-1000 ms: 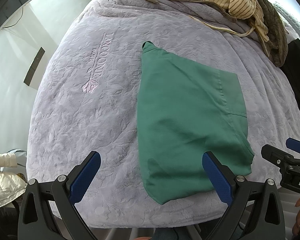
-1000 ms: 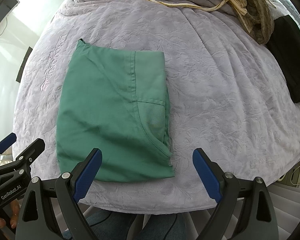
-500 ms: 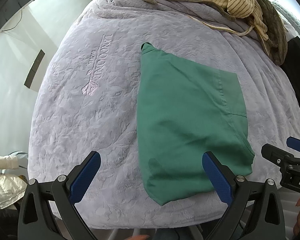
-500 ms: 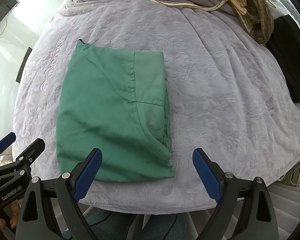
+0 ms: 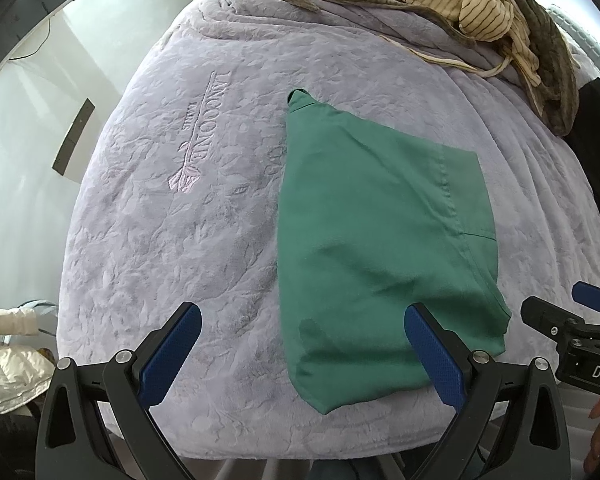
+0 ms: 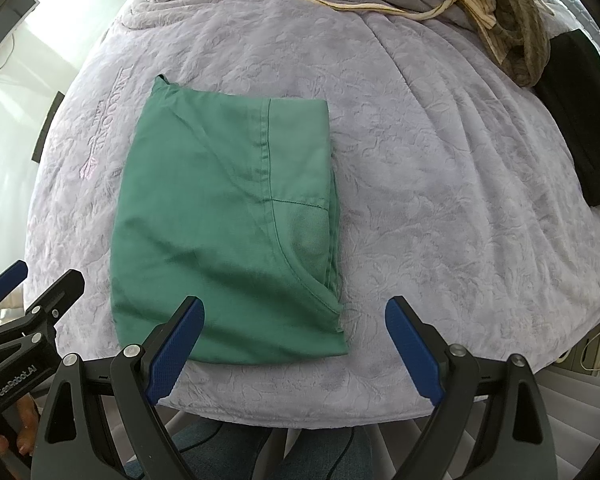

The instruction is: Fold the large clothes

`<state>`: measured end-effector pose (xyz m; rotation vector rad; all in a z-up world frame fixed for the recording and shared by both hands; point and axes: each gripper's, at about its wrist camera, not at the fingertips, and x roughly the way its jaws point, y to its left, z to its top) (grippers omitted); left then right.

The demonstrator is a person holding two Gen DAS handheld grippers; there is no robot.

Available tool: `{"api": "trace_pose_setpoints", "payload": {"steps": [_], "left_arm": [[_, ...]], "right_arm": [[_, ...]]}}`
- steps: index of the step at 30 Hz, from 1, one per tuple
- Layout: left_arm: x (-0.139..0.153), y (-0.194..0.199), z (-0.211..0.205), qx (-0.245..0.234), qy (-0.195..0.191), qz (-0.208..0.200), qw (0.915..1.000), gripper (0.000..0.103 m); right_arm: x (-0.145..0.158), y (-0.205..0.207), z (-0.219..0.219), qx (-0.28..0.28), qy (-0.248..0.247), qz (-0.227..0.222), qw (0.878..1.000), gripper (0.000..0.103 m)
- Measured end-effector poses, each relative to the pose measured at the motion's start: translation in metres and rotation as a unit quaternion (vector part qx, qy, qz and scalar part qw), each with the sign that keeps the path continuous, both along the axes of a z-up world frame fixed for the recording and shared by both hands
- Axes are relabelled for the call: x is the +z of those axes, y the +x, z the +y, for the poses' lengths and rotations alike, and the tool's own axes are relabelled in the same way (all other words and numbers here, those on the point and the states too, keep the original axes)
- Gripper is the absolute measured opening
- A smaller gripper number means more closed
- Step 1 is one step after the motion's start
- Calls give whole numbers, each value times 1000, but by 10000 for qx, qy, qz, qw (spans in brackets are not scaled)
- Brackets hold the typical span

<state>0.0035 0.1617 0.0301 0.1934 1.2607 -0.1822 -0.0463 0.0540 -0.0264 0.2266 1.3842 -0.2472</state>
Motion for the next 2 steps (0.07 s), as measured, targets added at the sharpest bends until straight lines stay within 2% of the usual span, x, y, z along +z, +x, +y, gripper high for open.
{"api": "trace_pose_setpoints", "payload": {"steps": [2], "left_arm": [[0, 0, 0, -33, -8, 5, 10000, 102]], "right_arm": [[0, 0, -1, -3, 4, 11, 10000, 93]]}}
